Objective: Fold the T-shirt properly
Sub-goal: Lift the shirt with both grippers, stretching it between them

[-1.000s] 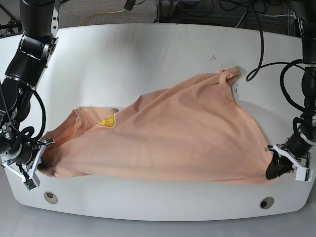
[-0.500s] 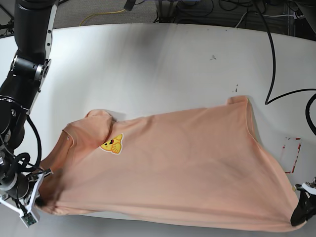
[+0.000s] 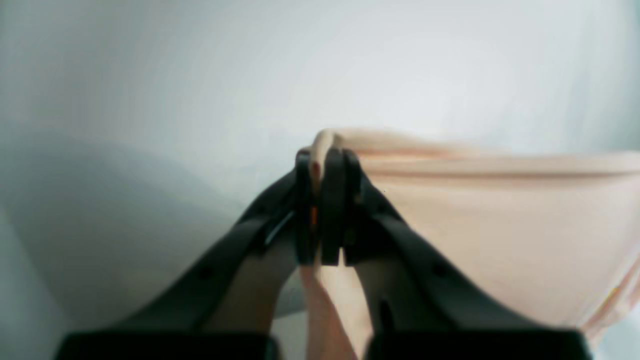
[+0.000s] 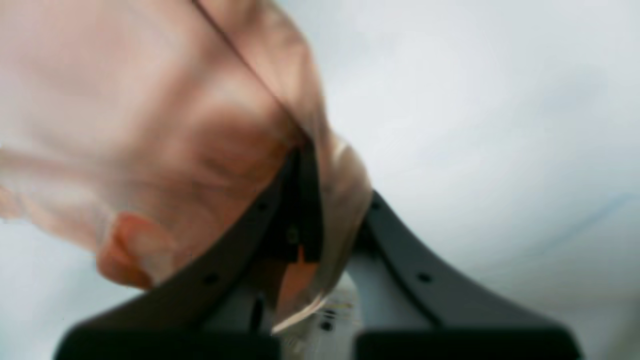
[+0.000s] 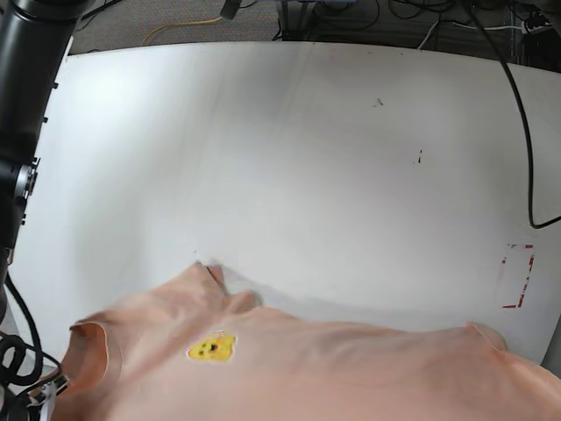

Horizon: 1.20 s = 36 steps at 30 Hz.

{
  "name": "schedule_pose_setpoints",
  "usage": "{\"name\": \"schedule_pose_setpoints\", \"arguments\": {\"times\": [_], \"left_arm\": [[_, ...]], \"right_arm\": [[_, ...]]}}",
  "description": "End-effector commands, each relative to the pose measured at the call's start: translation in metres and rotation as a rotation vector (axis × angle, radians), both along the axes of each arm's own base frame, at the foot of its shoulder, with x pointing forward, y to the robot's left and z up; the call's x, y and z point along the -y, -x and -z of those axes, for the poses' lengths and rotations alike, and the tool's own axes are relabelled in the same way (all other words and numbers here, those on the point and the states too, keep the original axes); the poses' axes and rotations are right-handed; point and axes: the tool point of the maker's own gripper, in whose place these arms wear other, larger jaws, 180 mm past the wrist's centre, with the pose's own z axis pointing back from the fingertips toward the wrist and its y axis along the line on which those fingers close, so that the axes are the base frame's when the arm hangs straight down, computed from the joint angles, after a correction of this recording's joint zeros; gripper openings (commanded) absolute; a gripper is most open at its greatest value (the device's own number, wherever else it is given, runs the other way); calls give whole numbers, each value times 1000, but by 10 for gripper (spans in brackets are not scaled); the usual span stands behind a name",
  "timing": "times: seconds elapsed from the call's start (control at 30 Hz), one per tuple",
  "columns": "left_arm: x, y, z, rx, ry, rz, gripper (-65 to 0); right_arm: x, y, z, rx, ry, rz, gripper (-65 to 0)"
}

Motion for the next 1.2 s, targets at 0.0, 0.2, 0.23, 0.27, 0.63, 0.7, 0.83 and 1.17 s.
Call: {"name": "schedule_pose_setpoints", "arguments": {"times": [0.0, 0.2, 0.23, 0.27, 0.63, 0.7, 0.83, 1.17], "left_arm": [[-10, 13, -30, 82, 27, -24, -650], [-5, 11, -23, 40, 3, -18, -650], [-1, 11, -17, 31, -5, -9, -650], [2, 8, -5, 8, -12, -3, -650], [24, 11, 97, -164, -4, 50, -650], [28, 16, 112, -191, -11, 59, -650], [35, 30, 151, -268, -24, 70, -650], [53, 97, 250, -494, 15, 111, -650]], "right_arm": [[3, 6, -32, 68, 46, 25, -650], [0, 6, -35, 70, 65, 25, -650], [-1, 9, -37, 78, 71, 24, -650], [-2, 10, -33, 72, 81, 25, -650], [-24, 41, 70, -13, 59, -42, -650], [-24, 46, 86, -35, 34, -43, -650], [-8, 57, 122, -96, -28, 0, -650], [20, 98, 195, -264, -256, 12, -650]]}}
